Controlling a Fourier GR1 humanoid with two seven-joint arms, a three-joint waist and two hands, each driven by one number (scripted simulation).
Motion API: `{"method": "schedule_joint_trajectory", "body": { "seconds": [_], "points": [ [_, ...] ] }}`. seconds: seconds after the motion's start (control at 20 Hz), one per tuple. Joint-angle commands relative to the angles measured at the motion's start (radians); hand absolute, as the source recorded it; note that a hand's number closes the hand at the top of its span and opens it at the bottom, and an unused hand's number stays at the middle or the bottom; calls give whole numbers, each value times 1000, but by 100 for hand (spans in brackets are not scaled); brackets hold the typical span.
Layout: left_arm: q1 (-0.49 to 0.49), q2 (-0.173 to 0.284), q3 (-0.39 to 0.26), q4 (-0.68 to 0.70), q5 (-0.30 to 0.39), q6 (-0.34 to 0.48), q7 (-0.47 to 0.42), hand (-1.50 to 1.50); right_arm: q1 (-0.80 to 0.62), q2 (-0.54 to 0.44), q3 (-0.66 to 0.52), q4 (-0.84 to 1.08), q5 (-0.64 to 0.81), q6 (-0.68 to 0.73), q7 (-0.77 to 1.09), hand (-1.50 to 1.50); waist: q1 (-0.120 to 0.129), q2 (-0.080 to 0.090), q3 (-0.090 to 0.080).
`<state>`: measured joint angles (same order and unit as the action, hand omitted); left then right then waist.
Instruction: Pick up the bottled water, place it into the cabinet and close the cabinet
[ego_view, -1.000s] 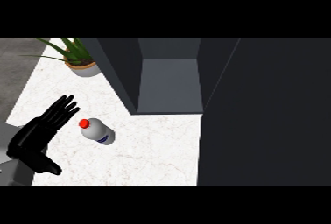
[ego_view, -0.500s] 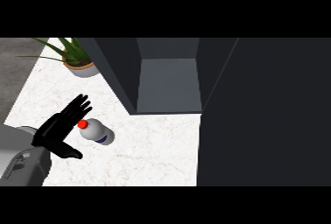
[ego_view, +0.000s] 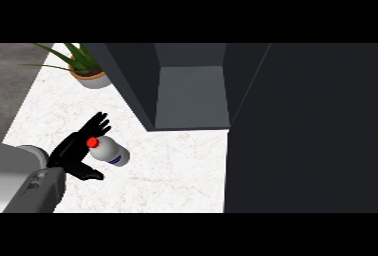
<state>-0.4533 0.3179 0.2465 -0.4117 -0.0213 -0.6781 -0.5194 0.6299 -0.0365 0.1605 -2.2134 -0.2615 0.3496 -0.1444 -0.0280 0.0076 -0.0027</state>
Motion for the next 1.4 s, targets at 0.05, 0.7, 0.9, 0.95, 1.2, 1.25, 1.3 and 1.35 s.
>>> {"method": "schedule_joint_trajectory", "body": {
  "seconds": [0.05, 0.7, 0.9, 0.95, 1.2, 1.25, 1.3, 1.35],
  "points": [
    [-65, -33, -7, 75, -4, -62, -65, -150, -2, -5, 3, 33, 21, 15, -27, -150, 3, -2, 1],
    [-50, -94, -26, 161, -7, -132, -131, -150, 12, 17, 45, 17, 32, -7, -7, -150, -1, 1, -1],
    [-42, -83, -31, 182, -3, -194, -118, -150, -59, 17, 18, 33, 13, -28, 29, -150, 3, 5, -1],
    [-70, -102, -12, 187, 18, -161, -88, -150, -7, 27, 64, 19, 55, -24, 5, -150, -1, 1, -1],
    [-42, -102, -31, 169, 14, -231, -94, -150, -68, 27, 25, 99, 38, -18, -18, -150, 7, 1, 0],
    [-48, -98, -33, 171, 15, -247, -85, -150, -13, 28, 47, 43, 47, -21, -21, -150, -2, 0, -1],
    [-75, -86, -8, 188, 42, -257, -59, -150, -13, 0, 11, 37, -16, 9, -12, -150, -8, 3, -1],
    [-87, -156, -30, 160, 25, -206, -67, -150, -82, 30, 41, 46, 35, -44, 36, -150, 3, 3, -1]
  ]
}}
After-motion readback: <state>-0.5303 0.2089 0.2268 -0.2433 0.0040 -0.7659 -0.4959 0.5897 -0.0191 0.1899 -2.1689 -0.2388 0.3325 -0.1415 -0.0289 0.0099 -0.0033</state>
